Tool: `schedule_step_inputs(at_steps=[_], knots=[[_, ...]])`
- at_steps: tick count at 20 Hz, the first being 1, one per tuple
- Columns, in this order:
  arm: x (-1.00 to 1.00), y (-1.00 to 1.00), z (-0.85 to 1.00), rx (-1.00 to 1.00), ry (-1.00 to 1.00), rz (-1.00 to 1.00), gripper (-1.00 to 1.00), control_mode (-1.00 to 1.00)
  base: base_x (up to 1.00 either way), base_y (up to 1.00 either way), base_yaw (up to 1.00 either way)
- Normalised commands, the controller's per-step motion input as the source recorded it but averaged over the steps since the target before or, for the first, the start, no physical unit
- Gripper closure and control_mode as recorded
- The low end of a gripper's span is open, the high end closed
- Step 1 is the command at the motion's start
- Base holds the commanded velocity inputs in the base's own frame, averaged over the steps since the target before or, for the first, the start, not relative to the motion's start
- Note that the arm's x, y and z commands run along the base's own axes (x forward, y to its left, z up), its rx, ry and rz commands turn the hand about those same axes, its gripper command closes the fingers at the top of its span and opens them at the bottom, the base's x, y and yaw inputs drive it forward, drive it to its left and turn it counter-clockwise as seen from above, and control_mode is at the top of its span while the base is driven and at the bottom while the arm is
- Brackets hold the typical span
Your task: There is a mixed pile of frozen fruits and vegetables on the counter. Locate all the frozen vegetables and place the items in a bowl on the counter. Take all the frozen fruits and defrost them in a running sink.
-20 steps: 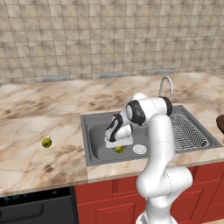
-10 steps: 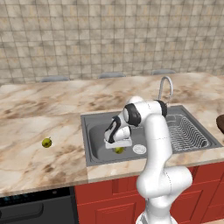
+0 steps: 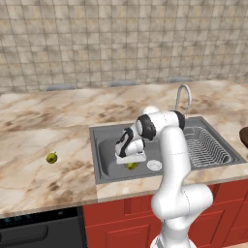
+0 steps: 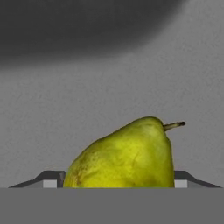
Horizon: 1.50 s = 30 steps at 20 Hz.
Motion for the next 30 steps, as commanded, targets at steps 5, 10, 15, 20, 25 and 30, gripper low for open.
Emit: schedule_step_inputs(at_steps=[5,10,15,20,25,30], knots=[[-0.19,0.0,0.44,-0.01,0.02,-0.08,-1.0,-1.0,0.0,0.0,0.0],[-0.17,0.1,0.54,0.0,0.03,-0.13,-1.0,-1.0,0.0,0.0,0.0],[-0.12,0.33,0.66,-0.01,0.0,-0.08,-1.0,-1.0,0.0,0.0,0.0],[-0.07,0.37,0.85,-0.01,0.02,0.0,-1.0,-1.0,0.0,0.0,0.0],[-0.12,0.16,0.85,0.0,0.06,0.0,-1.0,-1.0,0.0,0.0,0.0],[-0.05,0.46,0.65,0.0,0.02,0.07,-1.0,-1.0,0.0,0.0,0.0]])
